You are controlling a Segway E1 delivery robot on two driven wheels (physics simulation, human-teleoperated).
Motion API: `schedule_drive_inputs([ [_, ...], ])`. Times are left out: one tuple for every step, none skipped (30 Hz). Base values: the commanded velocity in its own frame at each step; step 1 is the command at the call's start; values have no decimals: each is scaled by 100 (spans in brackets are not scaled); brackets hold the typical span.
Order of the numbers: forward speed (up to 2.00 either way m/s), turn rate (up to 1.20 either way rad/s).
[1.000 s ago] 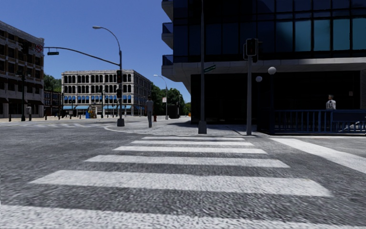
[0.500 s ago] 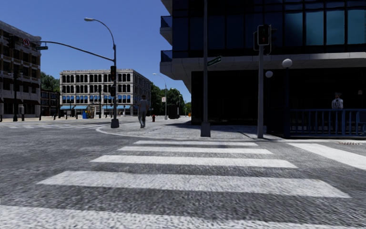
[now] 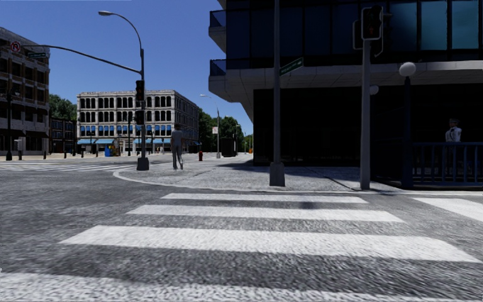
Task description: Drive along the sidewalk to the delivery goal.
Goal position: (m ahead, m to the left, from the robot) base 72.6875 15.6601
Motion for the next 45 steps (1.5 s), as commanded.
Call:
schedule_drive_inputs([
  [200,19],
  [200,19],
  [200,20],
  [200,23],
  [200,23],
  [200,23],
  [200,24],
  [200,24],
  [200,24],
  [200,24],
  [200,24],
  [200,26],
  [200,26],
  [200,26],
  [200,26],
  [200,26],
  [200,26],
  [200,26],
  [200,26],
  [200,26],
  [200,26],
  [200,26],
  [200,26],
  [200,26],
  [200,26],
  [200,26],
  [200,20],
  [200,18],
  [200,18],
  [200,18],
  [200,18],
  [200,18],
  [200,18],
  [200,18],
  [200,18],
  [200,18],
  [200,18],
  [200,15],
  [200,15],
  [200,6],
  [200,0],
  [200,0],
  [200,0],
  [200,0],
  [200,0],
])
